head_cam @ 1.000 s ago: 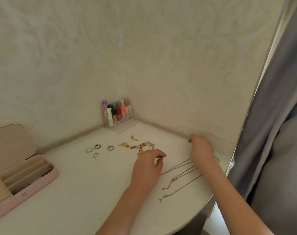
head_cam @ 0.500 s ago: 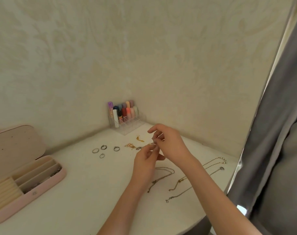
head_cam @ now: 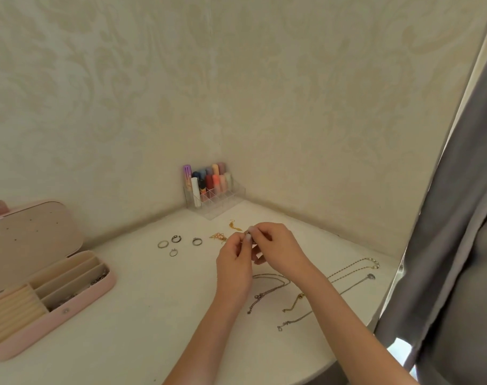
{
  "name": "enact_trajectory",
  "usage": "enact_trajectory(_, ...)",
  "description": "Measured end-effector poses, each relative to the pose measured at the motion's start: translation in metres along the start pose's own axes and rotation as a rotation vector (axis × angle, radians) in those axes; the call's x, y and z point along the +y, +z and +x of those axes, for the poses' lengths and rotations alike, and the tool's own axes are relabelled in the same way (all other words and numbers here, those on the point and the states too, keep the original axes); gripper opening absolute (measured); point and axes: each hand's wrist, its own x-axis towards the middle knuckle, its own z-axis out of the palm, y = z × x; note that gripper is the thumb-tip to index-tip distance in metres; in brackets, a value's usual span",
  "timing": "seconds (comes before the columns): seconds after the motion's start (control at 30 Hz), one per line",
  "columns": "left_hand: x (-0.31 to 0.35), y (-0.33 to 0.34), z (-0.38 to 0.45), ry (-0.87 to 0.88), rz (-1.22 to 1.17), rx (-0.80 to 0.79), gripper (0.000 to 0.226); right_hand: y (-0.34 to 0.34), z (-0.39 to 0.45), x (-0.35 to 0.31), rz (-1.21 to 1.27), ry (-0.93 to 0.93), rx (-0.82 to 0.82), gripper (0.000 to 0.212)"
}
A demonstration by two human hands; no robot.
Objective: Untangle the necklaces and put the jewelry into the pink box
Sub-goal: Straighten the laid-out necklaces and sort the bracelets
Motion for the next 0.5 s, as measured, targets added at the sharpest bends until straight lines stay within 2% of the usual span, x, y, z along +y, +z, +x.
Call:
enact_trajectory(0.13,0.003,0.000,-0.003,0.052,0.070,0.035,0.026,0.002,0.001,-0.001,-0.064,-0.067,0.034,0.025)
enact_trajectory(0.27,0.001,-0.004,-0.010,0.112,0.158,-0.006,0.022,0.007,0.008,-0.009,-0.052,-0.057,0.091,0.026)
enact_trajectory(0.37,-0.002,-0.013,-0.017,0.169,0.236,-0.012,0.024,0.005,0.016,-0.019,0.076,0.008,0.129,0.028)
enact_trajectory(0.5,-0.006,-0.042,-0.026,0.197,0.352,-0.025,0.026,0.003,0.026,-0.039,0.367,0.156,0.075,0.026)
